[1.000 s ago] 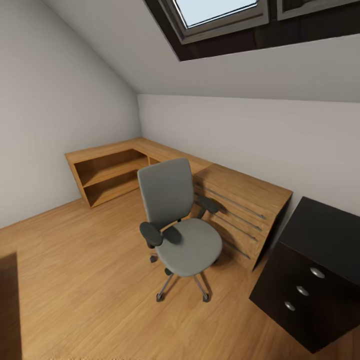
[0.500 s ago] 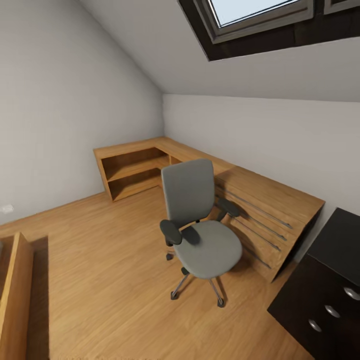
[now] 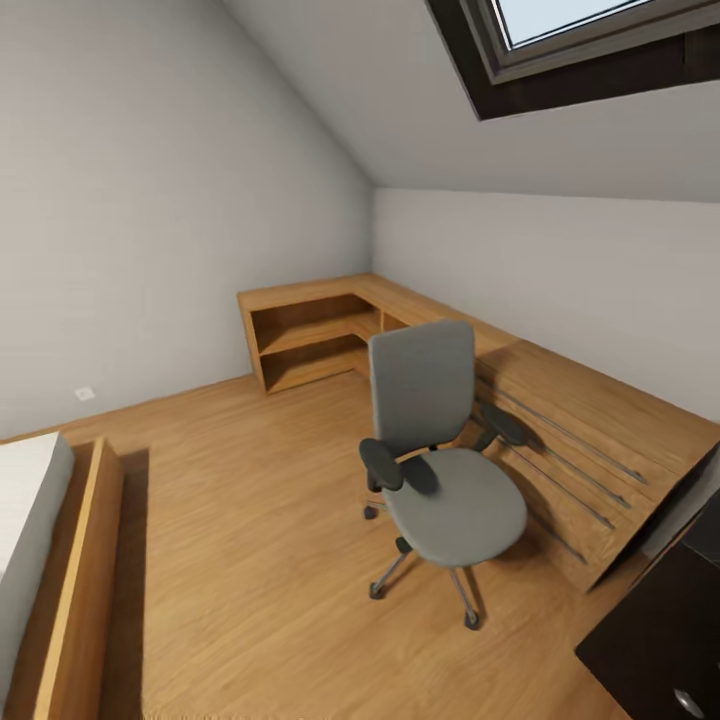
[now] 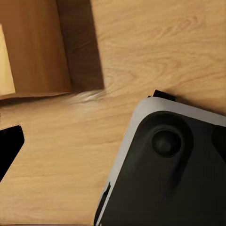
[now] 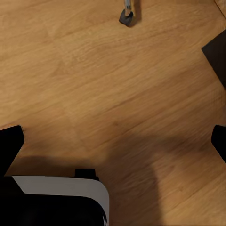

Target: In the bedroom, organize the workspace by keeping the computer under the desk, ensuring the monitor is on the desk, placing the keyboard on the desk next to the monitor, placing the mouse on the desk next to the keyboard, moving the folder from the swivel chair onto the desk next to the mouse, stacking the notebook on top of the folder with the pen on top of the notebook, and positioning the swivel chair next to the desk.

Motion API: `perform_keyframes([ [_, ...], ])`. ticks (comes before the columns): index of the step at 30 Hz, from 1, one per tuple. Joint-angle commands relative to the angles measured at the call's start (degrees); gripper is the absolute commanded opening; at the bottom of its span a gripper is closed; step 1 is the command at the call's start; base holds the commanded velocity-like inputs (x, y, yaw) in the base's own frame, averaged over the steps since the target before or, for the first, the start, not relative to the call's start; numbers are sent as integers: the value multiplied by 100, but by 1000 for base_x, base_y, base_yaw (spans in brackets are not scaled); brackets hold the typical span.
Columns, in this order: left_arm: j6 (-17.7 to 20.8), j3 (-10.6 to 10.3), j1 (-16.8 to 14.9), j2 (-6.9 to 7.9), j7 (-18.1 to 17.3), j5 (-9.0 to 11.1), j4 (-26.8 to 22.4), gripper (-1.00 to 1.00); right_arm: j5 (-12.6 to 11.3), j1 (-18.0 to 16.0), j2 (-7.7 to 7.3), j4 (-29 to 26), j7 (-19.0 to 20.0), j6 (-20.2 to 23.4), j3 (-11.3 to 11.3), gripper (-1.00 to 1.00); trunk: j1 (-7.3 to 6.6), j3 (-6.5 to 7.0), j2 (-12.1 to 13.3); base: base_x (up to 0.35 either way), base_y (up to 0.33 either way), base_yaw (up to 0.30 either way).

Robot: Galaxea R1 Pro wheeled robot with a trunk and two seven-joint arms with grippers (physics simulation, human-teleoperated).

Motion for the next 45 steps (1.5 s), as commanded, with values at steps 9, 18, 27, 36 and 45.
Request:
perform_keyframes([
  [9, -8, -48, -2, 1, 38, 15, -5, 100, -33, -2, -4, -5, -36, 3, 40, 100, 0, -20, -3, 0, 0, 279],
  [18, -32, -73, -2, 1, 51, 5, -10, 100, -37, -11, -30, -149, -50, 16, 22, 100, 0, -31, -3, 0, 0, 279],
  [27, 228, -91, -8, -25, 110, -25, -745, 100, -36, -492, -180, -396, -131, 665, 17, 100, 0, -63, -3, 0, 0, 279],
  [36, 2364, -79, -472, -10, 245, -23, -1663, 100, -36, -1211, -223, -457, -141, 1014, 17, 100, 0, -106, -3, 0, 0, 258],
  [45, 2841, -56, -1025, -39, 271, 9, -1849, 100, -66, -1367, -221, -506, -140, 1028, 3, 100, 0, -160, -3, 0, 0, 225],
])
